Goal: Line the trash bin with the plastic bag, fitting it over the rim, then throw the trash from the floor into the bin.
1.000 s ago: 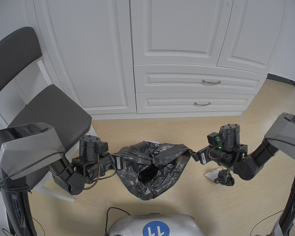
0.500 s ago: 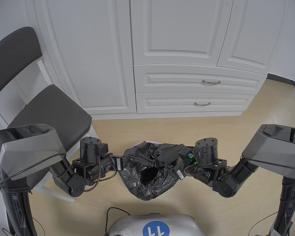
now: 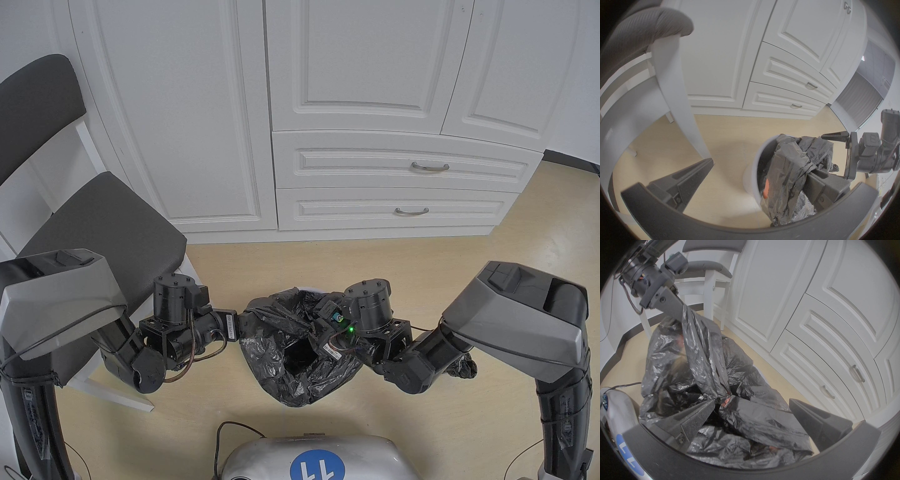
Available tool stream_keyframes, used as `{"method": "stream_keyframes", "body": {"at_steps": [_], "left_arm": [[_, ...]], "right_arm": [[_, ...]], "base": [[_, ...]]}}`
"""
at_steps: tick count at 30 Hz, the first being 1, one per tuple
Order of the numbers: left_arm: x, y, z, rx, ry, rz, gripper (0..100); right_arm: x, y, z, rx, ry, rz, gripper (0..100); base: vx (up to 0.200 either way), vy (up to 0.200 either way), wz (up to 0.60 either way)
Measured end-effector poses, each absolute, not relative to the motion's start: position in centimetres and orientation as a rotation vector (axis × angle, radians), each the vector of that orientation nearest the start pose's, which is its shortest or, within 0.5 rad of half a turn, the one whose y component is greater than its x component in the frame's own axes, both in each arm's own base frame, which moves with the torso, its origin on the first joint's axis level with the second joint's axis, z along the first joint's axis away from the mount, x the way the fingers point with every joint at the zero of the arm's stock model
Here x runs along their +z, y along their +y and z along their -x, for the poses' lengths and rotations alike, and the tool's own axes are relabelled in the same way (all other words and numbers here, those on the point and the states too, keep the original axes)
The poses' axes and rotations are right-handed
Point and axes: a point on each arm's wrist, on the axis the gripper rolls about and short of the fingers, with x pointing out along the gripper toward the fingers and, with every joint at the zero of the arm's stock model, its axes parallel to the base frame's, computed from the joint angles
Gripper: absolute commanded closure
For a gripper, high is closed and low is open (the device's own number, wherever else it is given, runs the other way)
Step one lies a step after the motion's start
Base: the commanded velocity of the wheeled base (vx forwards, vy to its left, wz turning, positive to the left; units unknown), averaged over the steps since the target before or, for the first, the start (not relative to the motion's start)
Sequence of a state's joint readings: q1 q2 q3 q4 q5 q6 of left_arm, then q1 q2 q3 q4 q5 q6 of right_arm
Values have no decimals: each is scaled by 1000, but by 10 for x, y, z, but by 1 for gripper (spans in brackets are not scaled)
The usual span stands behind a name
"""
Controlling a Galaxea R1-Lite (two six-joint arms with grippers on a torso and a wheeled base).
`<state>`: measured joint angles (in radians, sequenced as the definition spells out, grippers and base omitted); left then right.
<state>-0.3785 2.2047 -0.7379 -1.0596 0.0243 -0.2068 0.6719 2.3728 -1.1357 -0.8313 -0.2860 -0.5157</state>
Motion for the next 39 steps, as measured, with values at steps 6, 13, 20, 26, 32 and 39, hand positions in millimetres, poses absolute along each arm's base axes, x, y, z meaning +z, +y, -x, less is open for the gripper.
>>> {"method": "stream_keyframes", "body": {"at_steps": [6,13,20,26,32,39], "left_arm": [[33,-124,-348,-273,436,123,0],[30,-120,-350,-260,440,122,0],[30,-119,-350,-259,441,121,0],[30,-119,-350,-257,439,121,0],[31,-118,-349,-257,437,122,0],[30,-119,-344,-270,443,85,0]], "right_arm": [[14,276,-358,437,259,699,0],[6,284,-372,381,238,688,0],[7,288,-383,330,215,671,100],[28,286,-387,311,179,648,100],[50,282,-393,282,135,617,100],[54,278,-392,256,141,617,100]], "base": [[0,0,0],[0,0,0],[0,0,0],[0,0,0],[0,0,0],[0,0,0]]}}
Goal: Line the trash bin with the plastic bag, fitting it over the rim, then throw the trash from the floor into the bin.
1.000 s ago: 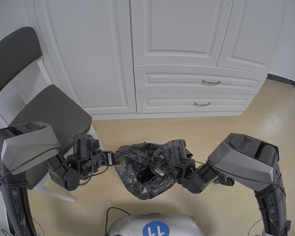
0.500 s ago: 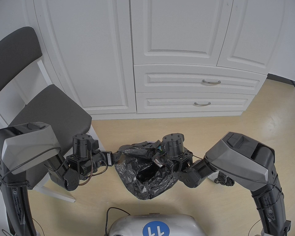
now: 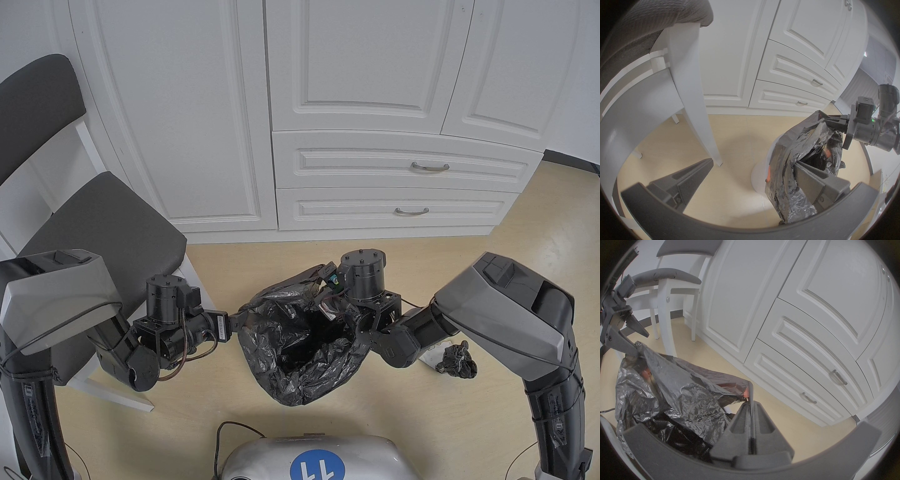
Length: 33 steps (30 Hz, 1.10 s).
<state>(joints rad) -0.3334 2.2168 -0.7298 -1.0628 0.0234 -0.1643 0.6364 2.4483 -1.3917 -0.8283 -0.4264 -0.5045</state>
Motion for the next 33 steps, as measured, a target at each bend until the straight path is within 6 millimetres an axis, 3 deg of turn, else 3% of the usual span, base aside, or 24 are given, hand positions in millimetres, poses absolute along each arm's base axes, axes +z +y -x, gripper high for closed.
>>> {"method": "stream_keyframes", "body": {"at_steps": [10,13,22,33], "left_arm": [[36,-119,-326,-332,456,43,0],[40,-119,-323,-338,452,42,0],[47,-119,-322,-343,427,47,0],[50,-120,-323,-344,400,53,0]], "right_arm": [[28,278,-364,319,238,679,100],[22,280,-363,325,249,682,100],[34,287,-394,286,225,621,100],[58,302,-442,193,126,400,100]], "base": [[0,0,0],[0,0,0],[0,0,0],[0,0,0]]}}
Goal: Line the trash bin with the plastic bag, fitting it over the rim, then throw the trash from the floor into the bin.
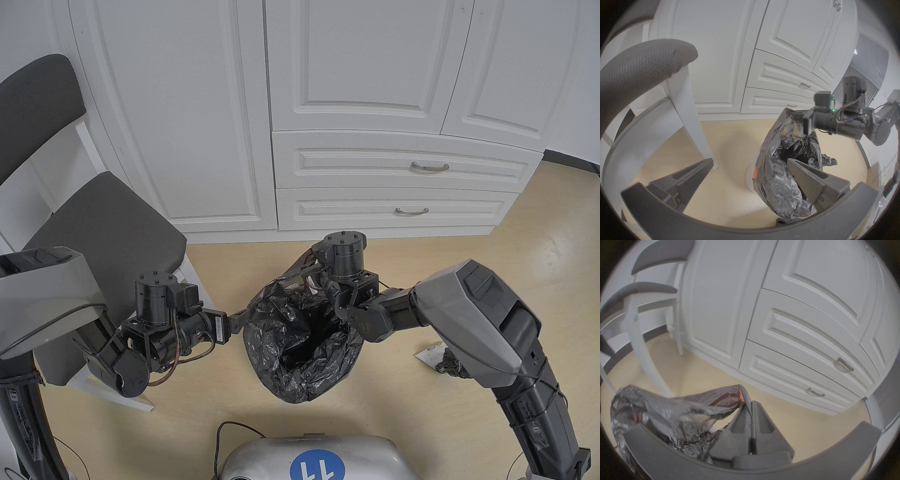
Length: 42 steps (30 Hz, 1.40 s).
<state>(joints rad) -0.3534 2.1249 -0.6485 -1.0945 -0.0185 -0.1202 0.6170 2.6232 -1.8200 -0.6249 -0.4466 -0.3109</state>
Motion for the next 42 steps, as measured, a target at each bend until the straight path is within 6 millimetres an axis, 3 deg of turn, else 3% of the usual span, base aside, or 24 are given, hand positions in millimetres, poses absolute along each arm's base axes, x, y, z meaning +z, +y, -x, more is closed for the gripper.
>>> {"method": "stream_keyframes", "body": {"at_steps": [10,11,15,22,26,36,42], "left_arm": [[51,-119,-324,-343,395,55,0],[50,-119,-324,-343,395,55,0],[50,-120,-324,-346,393,54,0],[49,-121,-322,-352,374,56,0],[48,-121,-322,-353,375,55,0],[46,-124,-321,-365,371,55,0],[41,-132,-320,-389,347,57,0]], "right_arm": [[26,302,-468,130,65,216,100],[26,301,-469,125,50,203,0],[30,298,-472,106,6,171,0],[64,299,-465,111,-35,147,0],[65,296,-453,138,30,184,0],[51,264,-399,190,274,200,0],[60,238,-369,172,326,99,0]], "base": [[0,0,0],[0,0,0],[0,0,0],[0,0,0],[0,0,0],[0,0,0],[0,0,0]]}}
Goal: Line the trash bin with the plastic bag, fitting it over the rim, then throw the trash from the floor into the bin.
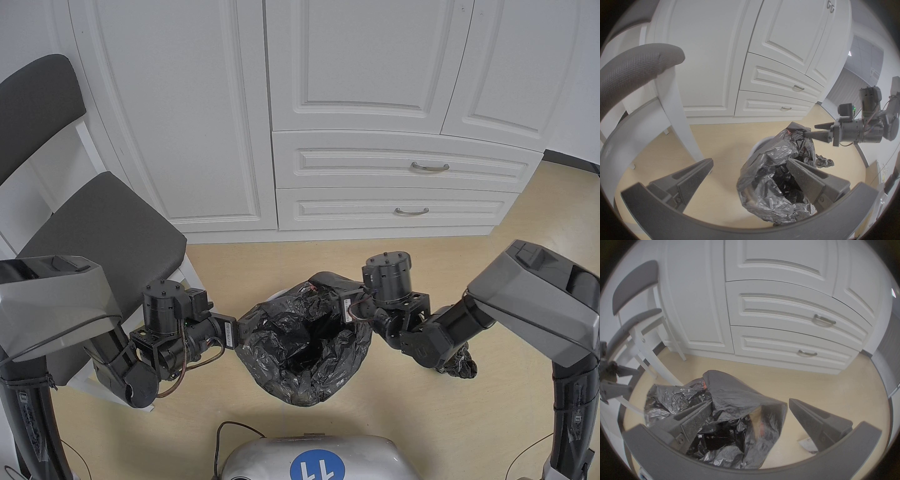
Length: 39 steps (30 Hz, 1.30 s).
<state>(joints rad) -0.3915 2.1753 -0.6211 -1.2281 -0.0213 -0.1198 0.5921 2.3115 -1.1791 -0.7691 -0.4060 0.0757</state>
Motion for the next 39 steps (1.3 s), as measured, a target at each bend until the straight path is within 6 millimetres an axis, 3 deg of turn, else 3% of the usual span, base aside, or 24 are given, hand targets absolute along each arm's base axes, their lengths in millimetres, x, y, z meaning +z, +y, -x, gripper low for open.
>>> {"method": "stream_keyframes", "body": {"at_steps": [7,18,26,39], "left_arm": [[30,-143,-317,-415,360,49,0],[15,-151,-317,-424,393,32,0],[6,-149,-339,-342,373,34,0],[-7,-139,-377,-218,346,87,0]], "right_arm": [[76,225,-363,171,202,-41,0],[53,206,-360,200,322,-17,0],[48,196,-372,178,337,-23,0],[25,196,-403,138,326,-90,0]], "base": [[0,0,0],[0,0,0],[0,0,0],[0,0,0]]}}
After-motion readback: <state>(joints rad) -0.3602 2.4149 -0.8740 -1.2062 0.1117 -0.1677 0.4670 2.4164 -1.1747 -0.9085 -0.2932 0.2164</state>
